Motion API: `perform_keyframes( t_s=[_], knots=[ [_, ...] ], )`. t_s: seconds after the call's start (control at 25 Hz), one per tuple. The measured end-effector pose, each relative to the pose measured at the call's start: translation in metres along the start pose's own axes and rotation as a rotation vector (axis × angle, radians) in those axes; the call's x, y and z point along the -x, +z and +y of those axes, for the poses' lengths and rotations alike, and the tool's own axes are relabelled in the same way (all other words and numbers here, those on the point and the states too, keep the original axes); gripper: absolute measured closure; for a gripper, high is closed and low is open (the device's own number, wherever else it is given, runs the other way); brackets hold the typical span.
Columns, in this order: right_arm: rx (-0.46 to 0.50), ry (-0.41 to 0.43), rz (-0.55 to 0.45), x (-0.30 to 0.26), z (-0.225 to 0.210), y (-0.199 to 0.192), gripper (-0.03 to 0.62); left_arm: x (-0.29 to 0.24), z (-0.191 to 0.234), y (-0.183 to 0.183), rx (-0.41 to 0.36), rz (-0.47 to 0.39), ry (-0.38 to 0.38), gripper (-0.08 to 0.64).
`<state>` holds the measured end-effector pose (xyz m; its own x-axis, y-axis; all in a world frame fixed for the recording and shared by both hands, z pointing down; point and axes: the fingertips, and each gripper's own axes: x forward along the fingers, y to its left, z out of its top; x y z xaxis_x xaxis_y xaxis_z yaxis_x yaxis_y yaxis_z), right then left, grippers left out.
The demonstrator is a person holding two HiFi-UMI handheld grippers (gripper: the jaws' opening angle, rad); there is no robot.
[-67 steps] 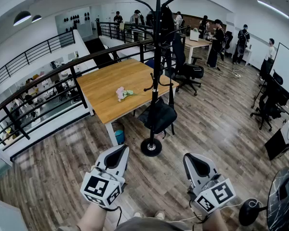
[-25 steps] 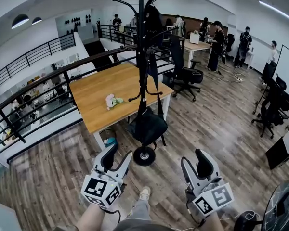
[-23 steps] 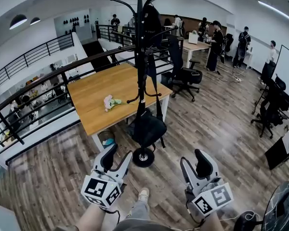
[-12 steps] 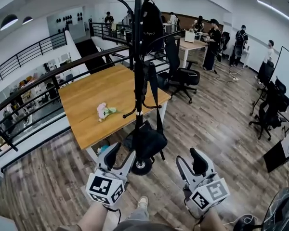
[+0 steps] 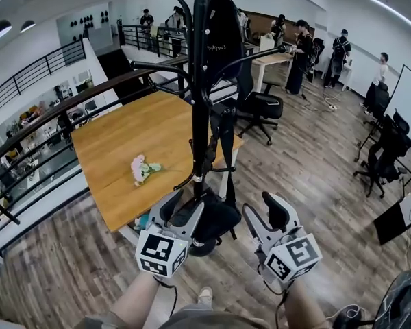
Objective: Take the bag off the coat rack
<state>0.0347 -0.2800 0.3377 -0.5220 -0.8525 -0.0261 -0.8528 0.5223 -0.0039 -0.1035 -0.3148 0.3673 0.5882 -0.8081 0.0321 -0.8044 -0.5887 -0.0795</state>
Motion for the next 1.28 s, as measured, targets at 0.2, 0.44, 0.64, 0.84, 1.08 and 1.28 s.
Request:
perform_keyframes(
  t_s=[0.2, 0.44, 0.64, 0.84, 1.08, 1.28],
  knots=[
    [0.001, -0.008, 0.027, -0.047, -0.017, -0.013, 0.374, -0.042, 0.013, -0.018, -0.004, 0.046, -0.051, 0.336],
    [-0.006, 0.012, 0.078, -0.099, -0.037, -0.038, 0.374, -0.084, 0.015, -0.037, 0.012, 0.081, -0.082, 0.336],
    [-0.02, 0.055, 0.125, -0.13, -0.042, -0.064, 0.374, -0.101, 0.021, -0.056, 0.05, 0.114, -0.059, 0.336],
    [-0.031, 0.079, 0.135, -0.147, -0.05, -0.085, 0.379, -0.106, 0.034, -0.065, 0.072, 0.096, -0.005, 0.385],
    [-0.056, 0.167, 0.087, -0.147, -0.051, -0.081, 0.534, -0.108, 0.034, -0.063, 0.061, 0.064, 0.035, 0.541],
    [-0.075, 0.24, 0.103, -0.139, -0.051, -0.068, 0.56, -0.101, 0.038, -0.057, -0.019, 0.124, 0.094, 0.545]
  ],
)
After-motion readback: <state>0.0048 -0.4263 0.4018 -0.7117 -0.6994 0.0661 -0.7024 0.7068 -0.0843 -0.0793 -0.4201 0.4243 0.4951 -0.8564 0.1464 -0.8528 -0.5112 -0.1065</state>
